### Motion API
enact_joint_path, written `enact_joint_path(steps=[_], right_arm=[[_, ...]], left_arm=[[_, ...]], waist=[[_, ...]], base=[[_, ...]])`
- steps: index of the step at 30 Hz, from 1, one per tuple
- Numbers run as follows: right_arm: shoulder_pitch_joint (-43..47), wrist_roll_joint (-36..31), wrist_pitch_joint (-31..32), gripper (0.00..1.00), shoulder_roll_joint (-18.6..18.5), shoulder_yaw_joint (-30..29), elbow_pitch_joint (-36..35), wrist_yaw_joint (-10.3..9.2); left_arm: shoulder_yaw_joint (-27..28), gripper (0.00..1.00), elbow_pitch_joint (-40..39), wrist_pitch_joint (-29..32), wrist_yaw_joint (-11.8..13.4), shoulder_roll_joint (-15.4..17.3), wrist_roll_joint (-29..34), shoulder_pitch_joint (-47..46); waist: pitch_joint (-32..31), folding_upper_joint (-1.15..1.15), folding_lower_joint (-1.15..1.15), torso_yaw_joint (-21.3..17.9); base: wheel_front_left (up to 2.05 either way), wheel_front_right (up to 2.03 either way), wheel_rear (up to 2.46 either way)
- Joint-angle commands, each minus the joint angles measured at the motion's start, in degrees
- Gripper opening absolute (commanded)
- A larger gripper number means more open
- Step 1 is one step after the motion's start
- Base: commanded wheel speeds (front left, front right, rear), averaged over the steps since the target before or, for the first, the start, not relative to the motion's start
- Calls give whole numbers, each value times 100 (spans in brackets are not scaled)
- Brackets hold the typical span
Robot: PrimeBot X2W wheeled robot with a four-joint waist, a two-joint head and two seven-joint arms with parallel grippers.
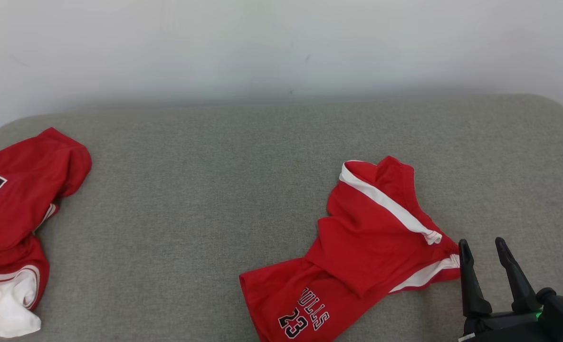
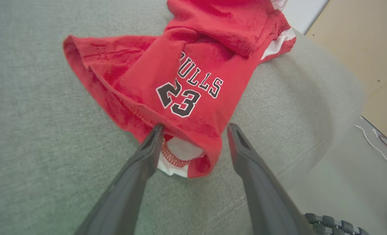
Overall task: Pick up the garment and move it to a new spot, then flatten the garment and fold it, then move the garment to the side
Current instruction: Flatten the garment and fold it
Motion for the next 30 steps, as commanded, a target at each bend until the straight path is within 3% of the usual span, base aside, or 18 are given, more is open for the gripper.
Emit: enact_joint_path(steps=[1,3,4,5,6,16,22,23,30], right_arm=[[-59,25,-6,100,-10,21,-2,-13],[-92,19,-6,100,0,16,-4,-13],[-110,13,-6,100,3,13,-13,-13],[-120,5,-6,100,7,2,-18,-13],[-123,-3,-6,100,9,-10,-19,-13],[-148,-62,-6,100,37,-69,-32,-13],[-156,-49,-6,100,46,-86,-21,-13],[-138,-41,-6,100,45,-105,-12,-13],[-89,-46,-6,100,15,-182,-12,-13]], left_arm=[[-36,100,114,-19,9,-7,-101,-125],[-85,100,258,-19,9,-36,-188,-258],[-84,79,322,-19,9,-49,-238,-319],[-36,17,334,-19,9,-60,-268,-393],[29,0,327,-19,9,-66,-309,-462],[957,0,60,-19,21,106,-147,-1037],[1139,0,-130,-19,15,99,-46,-971],[1230,100,-266,-19,24,76,41,-883],[1880,100,-893,-19,145,2,307,-588]], waist=[[82,0,0,-92],[115,0,0,-131],[126,0,0,-147],[137,0,0,-161],[146,0,0,-168],[203,0,0,-147],[253,0,0,-146],[256,0,0,-130],[218,0,0,-43]], base=[[0,0,0],[0,0,0],[0,0,0],[0,0,0],[0,0,0],[0,0,0],[0,0,0],[0,0,0],[0,0,0]])
